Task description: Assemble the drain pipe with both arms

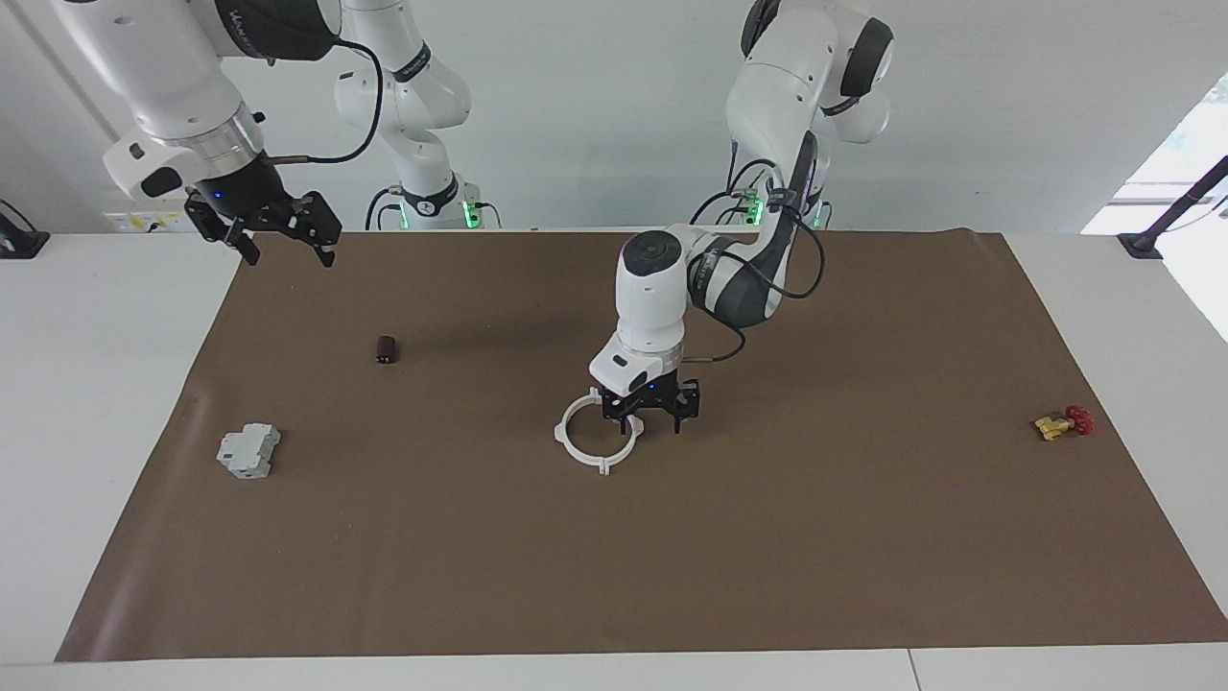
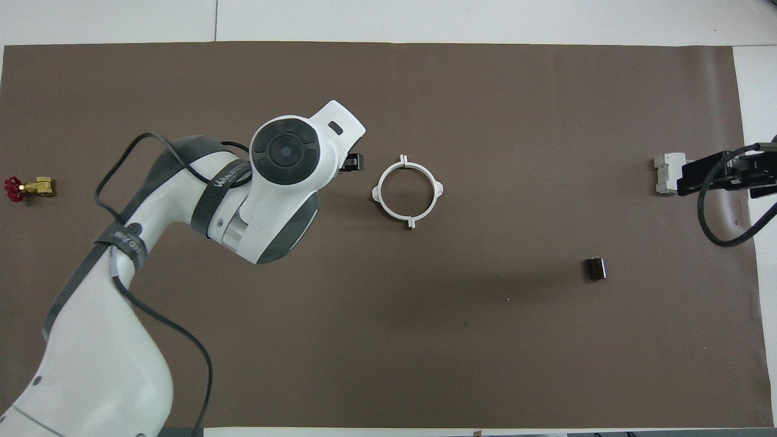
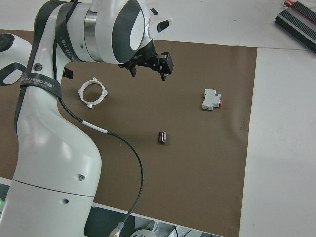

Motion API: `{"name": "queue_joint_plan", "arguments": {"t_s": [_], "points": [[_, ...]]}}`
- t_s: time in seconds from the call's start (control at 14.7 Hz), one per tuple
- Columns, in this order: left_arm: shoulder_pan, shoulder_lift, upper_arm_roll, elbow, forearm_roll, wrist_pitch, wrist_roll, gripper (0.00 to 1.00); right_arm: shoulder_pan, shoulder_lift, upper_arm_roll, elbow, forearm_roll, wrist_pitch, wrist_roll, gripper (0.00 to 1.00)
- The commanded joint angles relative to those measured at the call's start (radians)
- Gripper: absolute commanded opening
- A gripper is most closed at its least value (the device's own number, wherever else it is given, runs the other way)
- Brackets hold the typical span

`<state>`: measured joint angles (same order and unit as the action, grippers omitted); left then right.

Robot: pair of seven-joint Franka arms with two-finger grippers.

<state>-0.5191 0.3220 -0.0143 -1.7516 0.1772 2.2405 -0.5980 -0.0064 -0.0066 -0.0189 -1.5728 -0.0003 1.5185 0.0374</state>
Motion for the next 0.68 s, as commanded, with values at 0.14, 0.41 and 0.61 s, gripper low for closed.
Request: {"name": "queue_joint_plan", "arguments": {"t_s": [0.14, 0.41, 0.61], "points": [[0.16, -0.185, -0.004, -0.18, -0.007, -0.008, 0.142, 1.0, -0.01, -0.01, 0.008, -0.007, -0.001, 0.006, -0.027, 1.0], [0.318, -0.239, -0.004, -0.164, -0.148, -0.085, 0.356, 1.0, -0.01, -0.012, 0.008, -0.01, -0.001, 0.006, -0.027, 1.0], [0.418, -0.299, -0.001, -0.154, -0.193, -0.145, 0.533, 1.0, -0.013, -0.012, 0.008, -0.012, -0.001, 0.009, -0.027, 1.0]]}}
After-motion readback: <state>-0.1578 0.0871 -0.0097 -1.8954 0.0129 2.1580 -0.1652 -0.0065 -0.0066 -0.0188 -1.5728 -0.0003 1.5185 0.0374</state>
